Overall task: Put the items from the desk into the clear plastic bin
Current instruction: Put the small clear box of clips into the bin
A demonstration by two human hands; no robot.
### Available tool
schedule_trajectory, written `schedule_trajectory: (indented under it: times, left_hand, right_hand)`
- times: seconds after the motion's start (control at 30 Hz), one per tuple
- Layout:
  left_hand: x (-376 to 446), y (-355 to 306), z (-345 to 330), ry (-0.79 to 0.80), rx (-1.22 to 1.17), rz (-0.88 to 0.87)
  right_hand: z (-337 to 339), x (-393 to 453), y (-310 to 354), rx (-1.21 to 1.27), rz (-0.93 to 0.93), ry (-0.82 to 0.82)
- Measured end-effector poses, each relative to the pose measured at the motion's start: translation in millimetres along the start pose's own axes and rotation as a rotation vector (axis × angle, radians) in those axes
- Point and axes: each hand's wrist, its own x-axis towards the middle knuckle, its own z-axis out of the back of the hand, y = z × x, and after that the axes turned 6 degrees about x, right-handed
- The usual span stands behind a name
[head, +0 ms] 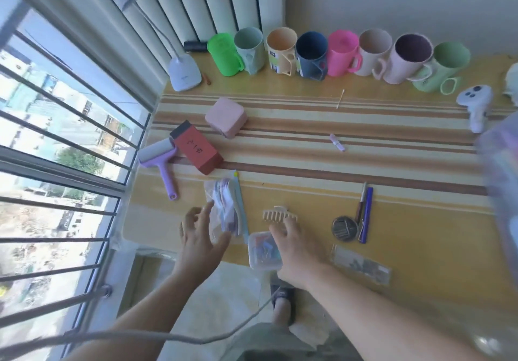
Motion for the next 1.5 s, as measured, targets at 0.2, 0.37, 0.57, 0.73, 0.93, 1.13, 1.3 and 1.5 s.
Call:
schedule_trajectory:
  times: [0.2, 0.37, 0.57, 0.73, 0.93, 1.13, 1.3, 1.5]
  left_hand:
    - [65, -15, 2, 0.097, -0.224, 0.302]
    - [93, -47, -6, 0.192, -0.048, 0.415]
    - [86, -57, -12, 0.185, -0.100, 0.370]
    - [81, -96, 23, 0.115, -0.142, 0.206]
    - [89, -223, 73, 0.216, -0.069, -0.145]
    - [67, -400, 74, 0.185, 0.172, -0.759]
    - [1, -574, 26, 0.084, 0.229, -1.181]
    - [-49, -700, -59, 0.139, 0.492, -1.651]
  right_hand:
    - [22, -12, -10, 0.157, -0.020, -0.141]
    - [35, -12, -16, 0.172, -0.053, -0.187]
    - [43, -13, -28, 0.191, -0.085, -0.212]
    - [70, -17, -46, 0.245, -0.095, -0.287]
    - [150, -68, -95, 0.375, -0.157, -0.494]
    - [227, -176, -191, 0.339, -0.325, -0.808]
    - [238, -287, -297, 0.452, -0.600, -0.954]
    - [201, -331, -370, 0.486, -0.911, -0.721]
